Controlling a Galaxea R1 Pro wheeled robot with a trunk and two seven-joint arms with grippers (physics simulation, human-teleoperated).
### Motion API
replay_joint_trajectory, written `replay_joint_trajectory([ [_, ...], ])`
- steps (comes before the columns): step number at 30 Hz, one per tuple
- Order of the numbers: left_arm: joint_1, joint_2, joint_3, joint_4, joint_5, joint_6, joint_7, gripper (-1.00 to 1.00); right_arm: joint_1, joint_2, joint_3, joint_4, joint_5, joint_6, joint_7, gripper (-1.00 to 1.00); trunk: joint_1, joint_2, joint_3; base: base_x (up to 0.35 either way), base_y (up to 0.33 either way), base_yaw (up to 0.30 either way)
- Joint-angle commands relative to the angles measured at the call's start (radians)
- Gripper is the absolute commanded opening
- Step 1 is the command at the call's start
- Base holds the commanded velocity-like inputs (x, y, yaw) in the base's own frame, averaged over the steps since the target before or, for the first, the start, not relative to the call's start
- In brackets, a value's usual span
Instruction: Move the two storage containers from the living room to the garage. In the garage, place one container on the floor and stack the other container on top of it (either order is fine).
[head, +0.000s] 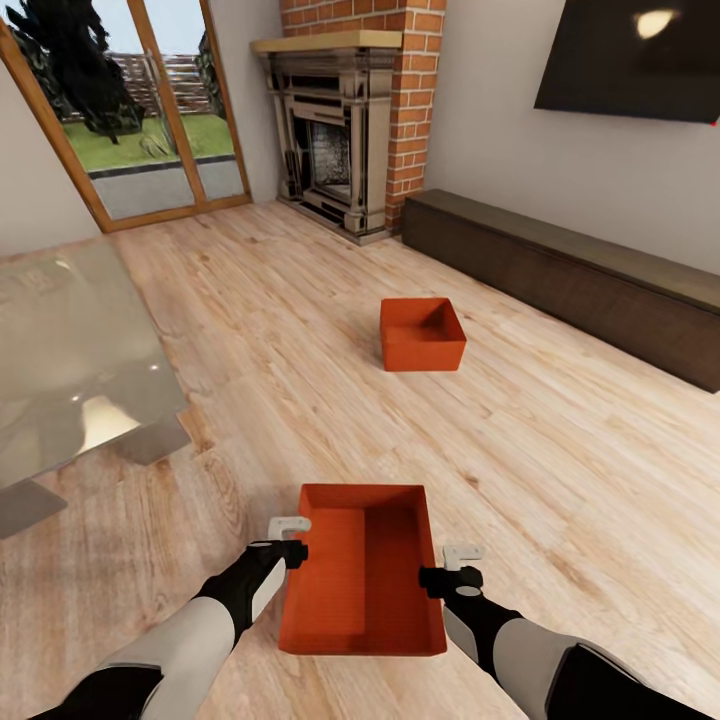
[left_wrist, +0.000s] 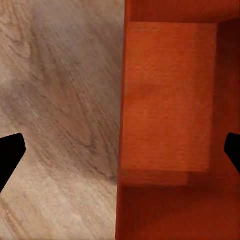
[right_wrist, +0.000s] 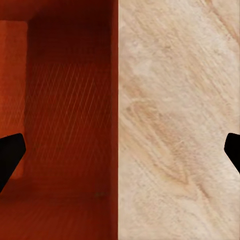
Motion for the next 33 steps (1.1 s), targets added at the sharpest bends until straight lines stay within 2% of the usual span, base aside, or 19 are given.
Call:
replay_joint_trajectory([
  [1,0.000,0.000,0.000,-0.002,0.000,0.006,0.003,1.00,0.000,0.000,0.009,0.000,-0.009,-0.002,-0.003,1.00,0.004,-0.008,-0.004,0.000,0.000,0.000],
  [33,0.000,0.000,0.002,-0.003,0.000,0.002,0.003,1.00,0.000,-0.002,0.008,0.000,-0.008,-0.002,-0.003,1.00,0.126,-0.232,-0.104,0.000,0.000,0.000],
])
